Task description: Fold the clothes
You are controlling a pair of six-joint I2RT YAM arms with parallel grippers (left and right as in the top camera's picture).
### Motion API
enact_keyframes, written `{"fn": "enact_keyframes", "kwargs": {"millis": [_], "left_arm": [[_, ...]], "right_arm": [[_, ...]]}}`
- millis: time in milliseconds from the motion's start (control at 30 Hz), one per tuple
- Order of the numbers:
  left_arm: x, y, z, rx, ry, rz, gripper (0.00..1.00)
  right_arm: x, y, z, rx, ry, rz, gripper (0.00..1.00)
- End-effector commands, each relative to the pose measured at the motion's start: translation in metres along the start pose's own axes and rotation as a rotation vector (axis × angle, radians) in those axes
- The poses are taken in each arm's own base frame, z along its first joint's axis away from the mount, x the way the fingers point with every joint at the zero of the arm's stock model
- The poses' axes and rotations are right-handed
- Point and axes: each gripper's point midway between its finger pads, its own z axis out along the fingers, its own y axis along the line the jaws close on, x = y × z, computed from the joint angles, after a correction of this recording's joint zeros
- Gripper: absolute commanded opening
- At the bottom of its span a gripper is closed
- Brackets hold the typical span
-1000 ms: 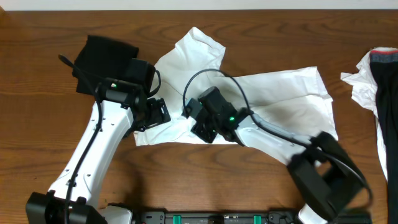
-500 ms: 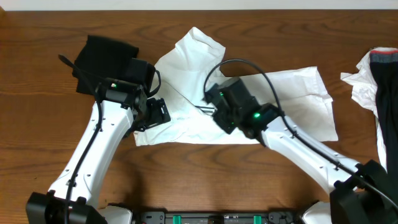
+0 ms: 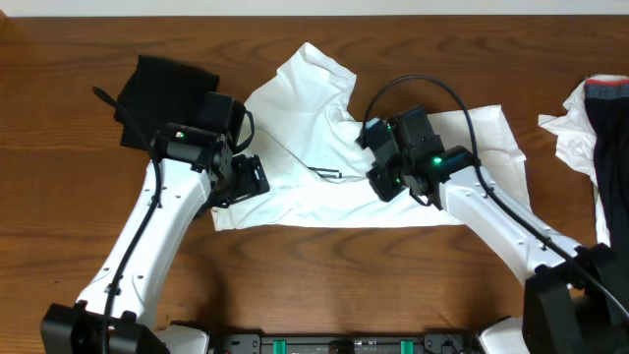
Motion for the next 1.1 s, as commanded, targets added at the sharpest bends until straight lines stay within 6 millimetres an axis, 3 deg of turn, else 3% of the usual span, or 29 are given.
{"fn": "enact_keyframes", "kwargs": {"millis": [0,200,433,667,933,1067], "left_arm": [[-0.003,0.001,-0.003,-0.003,-0.011,-0.008,0.98],[-0.003,0.001,-0.003,-0.003,-0.012,-0.008,0.98],[-0.003,0.001,-0.003,-0.003,-0.011,-0.009,0.98],[-0.003,0.001,-0.003,-0.003,-0.012,-0.008,0.98],[-0.003,0.001,-0.003,-0.003,-0.011,-0.009,0.98],[-0.003,0.001,-0.003,-0.003,-0.011,-0.008,0.98]], "right_arm": [[0.007,0.027,0.013,-0.119,0.025,-0.132,0.01],[0.013,0.035,0.045,-0.143,0.055,-0.269,0.01],[0.014,0.036,0.078,-0.151,0.050,-0.285,0.01],[-0.010,0.025,0.079,-0.083,-0.040,-0.275,0.01],[-0.010,0.014,0.079,-0.023,-0.026,-0.268,0.01],[-0.027,0.000,0.060,0.053,-0.076,-0.134,0.01]]}}
